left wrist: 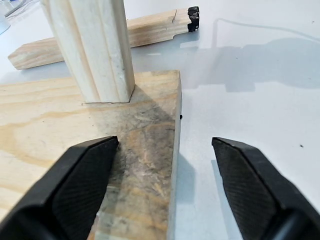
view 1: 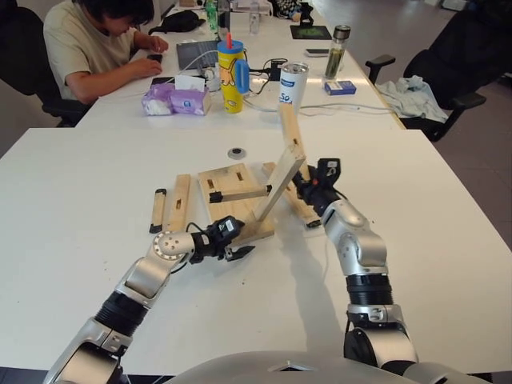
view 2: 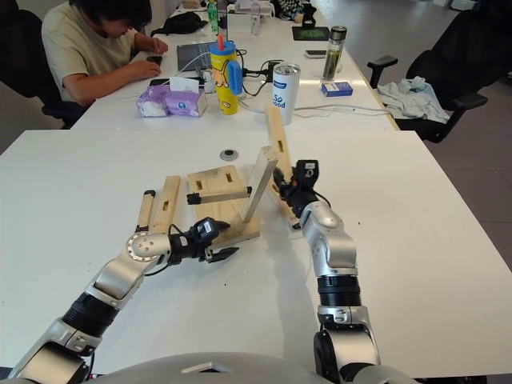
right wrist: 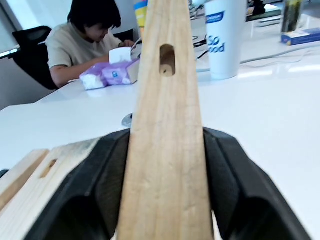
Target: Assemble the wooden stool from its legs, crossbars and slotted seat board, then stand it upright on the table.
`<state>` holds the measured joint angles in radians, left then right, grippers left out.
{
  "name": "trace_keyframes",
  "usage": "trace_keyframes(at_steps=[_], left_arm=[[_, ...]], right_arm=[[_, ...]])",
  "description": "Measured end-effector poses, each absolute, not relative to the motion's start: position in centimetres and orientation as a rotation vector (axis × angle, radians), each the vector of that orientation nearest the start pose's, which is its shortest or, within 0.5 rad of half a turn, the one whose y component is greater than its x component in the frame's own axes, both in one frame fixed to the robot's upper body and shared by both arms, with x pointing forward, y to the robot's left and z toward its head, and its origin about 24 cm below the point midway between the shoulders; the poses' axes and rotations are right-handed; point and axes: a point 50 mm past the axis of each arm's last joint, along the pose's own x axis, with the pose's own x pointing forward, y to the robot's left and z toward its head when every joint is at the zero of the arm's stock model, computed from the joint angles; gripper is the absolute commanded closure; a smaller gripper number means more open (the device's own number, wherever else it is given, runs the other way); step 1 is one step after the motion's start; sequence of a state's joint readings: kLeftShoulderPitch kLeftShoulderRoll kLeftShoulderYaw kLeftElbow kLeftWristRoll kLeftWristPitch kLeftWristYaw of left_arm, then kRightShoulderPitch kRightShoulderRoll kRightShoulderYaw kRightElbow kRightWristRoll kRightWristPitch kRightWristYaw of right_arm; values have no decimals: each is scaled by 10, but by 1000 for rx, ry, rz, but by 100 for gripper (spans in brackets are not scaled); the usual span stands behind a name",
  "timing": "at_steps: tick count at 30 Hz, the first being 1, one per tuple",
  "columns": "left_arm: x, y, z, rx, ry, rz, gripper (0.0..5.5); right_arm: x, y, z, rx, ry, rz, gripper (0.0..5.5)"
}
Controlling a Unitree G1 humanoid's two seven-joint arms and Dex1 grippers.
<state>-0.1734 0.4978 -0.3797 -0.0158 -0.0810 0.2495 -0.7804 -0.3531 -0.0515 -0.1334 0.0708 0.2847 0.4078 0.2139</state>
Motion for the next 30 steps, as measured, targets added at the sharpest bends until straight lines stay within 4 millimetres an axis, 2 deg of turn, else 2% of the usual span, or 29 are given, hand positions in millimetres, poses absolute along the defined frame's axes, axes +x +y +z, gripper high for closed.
trace_keyframes(at_steps=[4,9,12,18,22,24,27,30], left_arm=[[243,143,45,424,339,-1090,200],[238,151,53,440,358,-1102,200],[233,154,71,295,333,-1120,200],[208,167,103,-114,373,-1265,102],[198,170,136,-367,277,-1370,31],[199,170,146,-443,232,-1374,13],[204,166,170,-603,114,-1394,13],[210,166,191,-692,24,-1385,13]], right_arm=[[318,-160,109,333,-4,281,344],[315,-159,140,424,-138,410,344],[310,-157,168,491,-237,544,344],[278,-153,198,625,-275,960,344],[245,-155,200,627,-181,1261,344],[237,-156,195,617,-121,1323,344],[225,-154,182,632,-13,1397,344],[215,-147,170,638,59,1449,344]])
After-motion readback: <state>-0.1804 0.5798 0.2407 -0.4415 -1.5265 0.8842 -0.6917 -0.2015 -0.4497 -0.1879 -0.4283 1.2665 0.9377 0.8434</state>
